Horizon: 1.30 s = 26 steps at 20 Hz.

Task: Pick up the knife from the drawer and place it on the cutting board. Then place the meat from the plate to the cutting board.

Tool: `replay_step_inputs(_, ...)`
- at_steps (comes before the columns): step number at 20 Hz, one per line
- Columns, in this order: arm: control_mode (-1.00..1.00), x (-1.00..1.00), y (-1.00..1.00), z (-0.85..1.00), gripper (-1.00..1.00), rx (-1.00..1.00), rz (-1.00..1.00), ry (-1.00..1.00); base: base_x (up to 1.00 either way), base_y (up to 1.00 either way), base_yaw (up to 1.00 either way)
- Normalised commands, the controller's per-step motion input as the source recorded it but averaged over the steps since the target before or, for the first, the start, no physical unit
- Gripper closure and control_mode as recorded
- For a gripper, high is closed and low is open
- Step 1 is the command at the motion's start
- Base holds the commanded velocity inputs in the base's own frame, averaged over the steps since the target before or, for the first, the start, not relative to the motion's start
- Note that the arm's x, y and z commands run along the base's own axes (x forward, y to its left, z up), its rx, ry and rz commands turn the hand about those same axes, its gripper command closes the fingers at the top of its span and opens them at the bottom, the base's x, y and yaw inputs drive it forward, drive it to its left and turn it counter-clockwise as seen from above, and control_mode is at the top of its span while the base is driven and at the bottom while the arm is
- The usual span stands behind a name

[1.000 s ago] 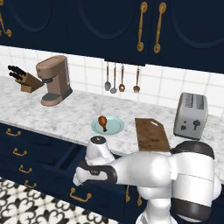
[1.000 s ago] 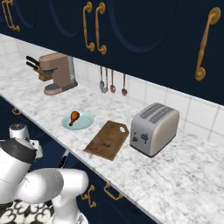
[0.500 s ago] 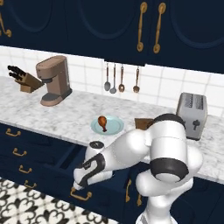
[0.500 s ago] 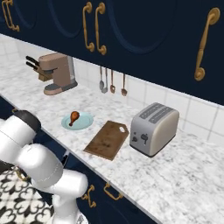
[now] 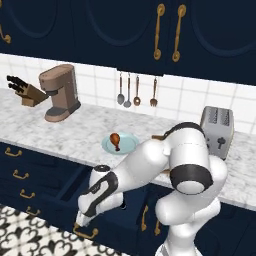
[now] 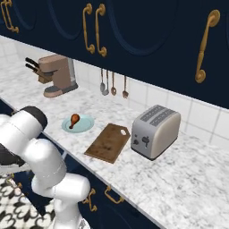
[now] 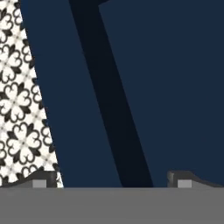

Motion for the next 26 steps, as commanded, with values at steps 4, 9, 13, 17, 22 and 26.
replay_step_inputs(4,-1.00,-1.00,0.98,-0.33,-1.00,0.00,0.07,0.19,0.00,0.00,0.00)
replay_step_inputs(9,-1.00,-0.70,0.47,0.21,-1.00,-0.06,0.03,-0.01,0.00,0.00,0.00)
replay_step_inputs(13,-1.00,0.00,-0.12,0.64,-1.00,0.00,-0.01,-0.05,0.00,0.00,0.00)
replay_step_inputs(17,-1.00,0.00,-0.38,0.56,-1.00,0.00,-0.09,0.02,0.00,0.00,0.00)
replay_step_inputs(22,-1.00,0.00,-0.76,0.03,-1.00,0.00,-0.08,0.02,0.00,0.00,0.00)
replay_step_inputs(26,-1.00,0.00,-0.88,-0.03,-1.00,0.00,-0.05,0.06,0.00,0.00,0.00)
